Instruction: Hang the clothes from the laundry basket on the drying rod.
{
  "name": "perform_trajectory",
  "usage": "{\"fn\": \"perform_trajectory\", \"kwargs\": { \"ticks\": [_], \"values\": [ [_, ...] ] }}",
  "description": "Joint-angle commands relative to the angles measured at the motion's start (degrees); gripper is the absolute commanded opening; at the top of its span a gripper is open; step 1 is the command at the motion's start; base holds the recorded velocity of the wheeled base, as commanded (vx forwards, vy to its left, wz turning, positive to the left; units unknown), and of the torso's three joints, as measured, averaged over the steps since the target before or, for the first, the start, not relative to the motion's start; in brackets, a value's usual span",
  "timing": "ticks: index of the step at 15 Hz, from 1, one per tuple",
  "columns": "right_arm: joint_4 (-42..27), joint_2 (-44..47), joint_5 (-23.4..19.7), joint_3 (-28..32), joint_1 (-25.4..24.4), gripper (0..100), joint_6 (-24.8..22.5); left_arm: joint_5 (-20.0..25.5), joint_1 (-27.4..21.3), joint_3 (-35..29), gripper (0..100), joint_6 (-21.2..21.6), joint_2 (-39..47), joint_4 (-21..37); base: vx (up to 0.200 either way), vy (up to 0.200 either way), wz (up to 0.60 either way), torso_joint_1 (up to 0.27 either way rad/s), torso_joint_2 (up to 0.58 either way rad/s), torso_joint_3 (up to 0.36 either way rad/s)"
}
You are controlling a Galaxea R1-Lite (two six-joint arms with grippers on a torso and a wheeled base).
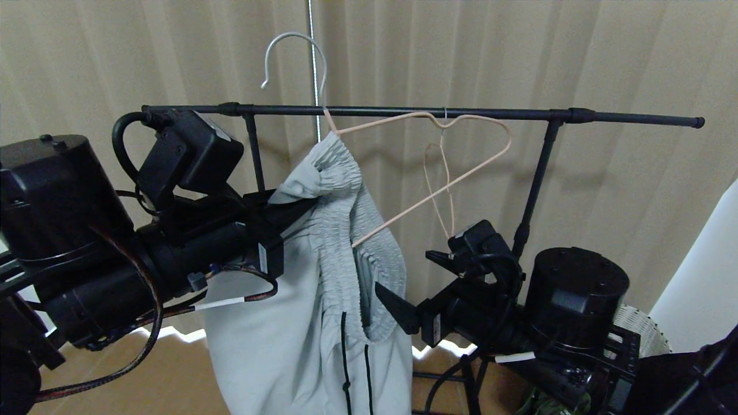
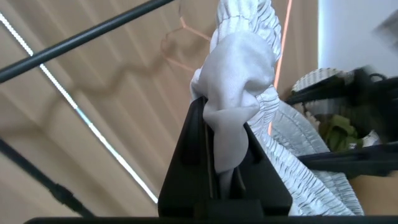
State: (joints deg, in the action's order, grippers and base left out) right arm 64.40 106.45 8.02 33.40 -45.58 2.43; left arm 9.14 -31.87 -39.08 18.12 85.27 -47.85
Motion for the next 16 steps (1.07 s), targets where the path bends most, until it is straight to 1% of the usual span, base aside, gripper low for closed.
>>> {"fn": "perform_trajectory", "kwargs": {
  "ticks": [1, 2, 5, 8, 9, 10, 11, 12, 13, 14, 16],
  "values": [
    [0.2, 2.5, 0.1, -0.1, 1.2, 100, -0.1, 0.1, -0.4, 0.1, 0, 0.0, -0.7, -0.1, 0.000, 0.000, 0.00, 0.000, 0.00, 0.000],
    [0.3, 2.8, 0.0, -0.1, 2.1, 0, -0.1, 0.8, -0.7, 0.1, 0, -0.1, -1.4, 0.0, 0.000, 0.000, 0.00, 0.000, 0.00, 0.000],
    [0.5, 2.3, 0.1, -0.6, 3.1, 0, 0.0, 0.8, -0.7, 0.3, 0, -0.1, -1.4, 0.0, 0.000, 0.000, 0.00, 0.000, 0.00, 0.000],
    [0.5, 0.0, -0.1, -1.4, 8.4, 0, -0.1, 0.7, 0.0, 1.3, 0, 0.1, -1.6, 0.0, 0.000, 0.000, 0.00, 0.000, 0.00, 0.000],
    [0.5, -0.5, -0.2, -1.4, 9.5, 0, -0.1, 0.6, 0.0, 1.4, 0, 0.1, -1.6, 0.0, 0.000, 0.000, 0.00, 0.000, 0.00, 0.000],
    [0.3, -1.8, -0.6, -0.5, 13.4, 0, -0.1, 0.5, 0.1, 2.8, 0, 0.4, -1.5, 0.2, 0.000, 0.000, 0.00, 0.000, 0.00, 0.000],
    [0.2, -2.0, -0.6, 0.0, 14.7, 0, -0.2, 0.5, 0.4, 3.5, 0, 0.6, -1.5, 0.3, 0.000, 0.000, 0.00, 0.000, 0.00, 0.000],
    [0.1, -2.1, -0.6, 1.5, 18.0, 0, -0.2, 0.5, 0.8, 5.4, 0, 1.7, -1.4, 0.4, 0.000, 0.000, 0.00, 0.000, 0.00, 0.000],
    [0.0, -2.1, -0.6, 2.6, 20.0, 0, -0.2, 0.5, 0.8, 6.7, 0, 3.1, -1.3, 0.4, 0.000, 0.000, 0.00, 0.000, 0.00, 0.000],
    [-0.2, -1.9, -0.7, 4.0, 21.4, 0, -0.2, 0.4, 1.1, 7.8, 0, 4.0, -1.2, 0.5, 0.000, 0.000, 0.00, 0.000, 0.00, 0.000],
    [-0.2, -1.8, -0.7, 5.5, 22.3, 0, -0.2, 0.4, 2.2, 9.6, 0, 5.9, -1.1, 1.4, 0.000, 0.000, 0.00, 0.000, 0.00, 0.000]
  ]
}}
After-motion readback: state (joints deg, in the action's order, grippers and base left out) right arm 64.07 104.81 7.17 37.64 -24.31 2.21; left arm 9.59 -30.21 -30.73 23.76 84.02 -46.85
